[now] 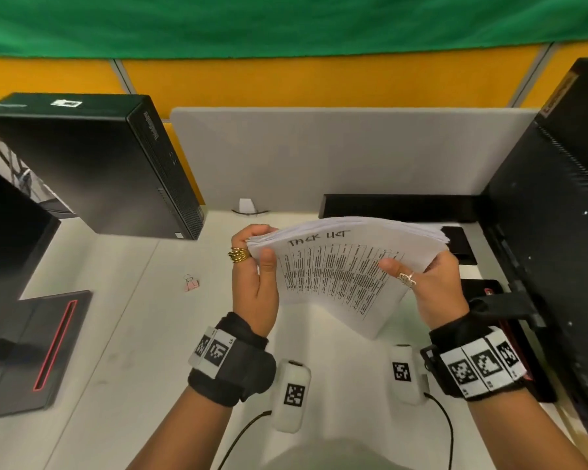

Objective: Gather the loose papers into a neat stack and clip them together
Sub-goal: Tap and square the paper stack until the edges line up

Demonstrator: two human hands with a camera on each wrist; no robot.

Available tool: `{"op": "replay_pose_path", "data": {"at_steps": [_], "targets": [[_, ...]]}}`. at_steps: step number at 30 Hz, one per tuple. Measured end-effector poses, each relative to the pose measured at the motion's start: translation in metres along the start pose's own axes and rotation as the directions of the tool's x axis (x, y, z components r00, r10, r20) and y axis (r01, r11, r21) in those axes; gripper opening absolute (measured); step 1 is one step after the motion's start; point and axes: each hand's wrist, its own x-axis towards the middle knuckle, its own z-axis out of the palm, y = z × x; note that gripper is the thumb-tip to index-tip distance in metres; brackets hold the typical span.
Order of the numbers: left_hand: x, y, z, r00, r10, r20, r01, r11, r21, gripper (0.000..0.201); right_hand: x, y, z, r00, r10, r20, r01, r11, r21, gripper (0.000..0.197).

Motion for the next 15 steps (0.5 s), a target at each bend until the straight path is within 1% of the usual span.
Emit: {"op": "replay_pose_path", "data": {"at_steps": [1, 2, 3, 4, 6, 8, 10, 13, 15], "targets": [[0.000, 0.000, 0.000, 1.000, -0.009, -0.007, 0.009, 1.000, 0.024, 0.019, 0.001, -0.001, 0.001, 1.000, -0.012, 0.007, 0.012, 1.000, 0.001, 0.057], [0.001, -0.001, 0.000, 1.000, -0.014, -0.011, 0.015, 0.999, 0.048, 0.013, 0.001, -0.002, 0.004, 0.999, -0.031, 0.010, 0.031, 1.000, -0.004, 0.049], [0.002, -0.001, 0.000, 1.000, -0.017, -0.015, 0.018, 0.997, 0.069, 0.012, 0.002, -0.004, 0.008, 0.999, -0.053, 0.009, 0.053, 0.999, -0.009, 0.040], [0.004, -0.001, 0.001, 1.000, -0.015, -0.019, 0.017, 0.996, 0.083, 0.013, 0.003, -0.006, 0.011, 0.997, -0.074, 0.003, 0.074, 0.997, -0.007, 0.035], [0.009, 0.000, 0.002, 0.999, 0.010, -0.031, -0.007, 0.996, 0.088, 0.014, 0.007, -0.011, 0.014, 0.994, -0.109, -0.005, 0.109, 0.994, 0.005, 0.034], [0.014, 0.000, 0.000, 0.997, 0.043, -0.058, -0.038, 0.996, 0.080, 0.011, 0.010, -0.017, 0.011, 0.992, -0.126, -0.004, 0.126, 0.992, 0.011, 0.035], [0.014, -0.003, -0.003, 0.998, 0.048, -0.048, -0.044, 0.996, 0.071, 0.011, 0.013, -0.014, 0.006, 0.996, -0.093, 0.001, 0.093, 0.996, -0.016, 0.031], [0.007, -0.013, -0.006, 1.000, -0.027, -0.005, 0.027, 0.995, 0.096, 0.014, 0.012, 0.000, 0.002, 0.999, -0.038, 0.009, 0.039, 0.993, -0.110, 0.024], [0.007, -0.017, -0.005, 0.998, -0.063, -0.012, 0.064, 0.991, 0.114, 0.015, 0.012, 0.004, 0.001, 1.000, -0.027, -0.001, 0.027, 0.994, -0.110, 0.025]]}}
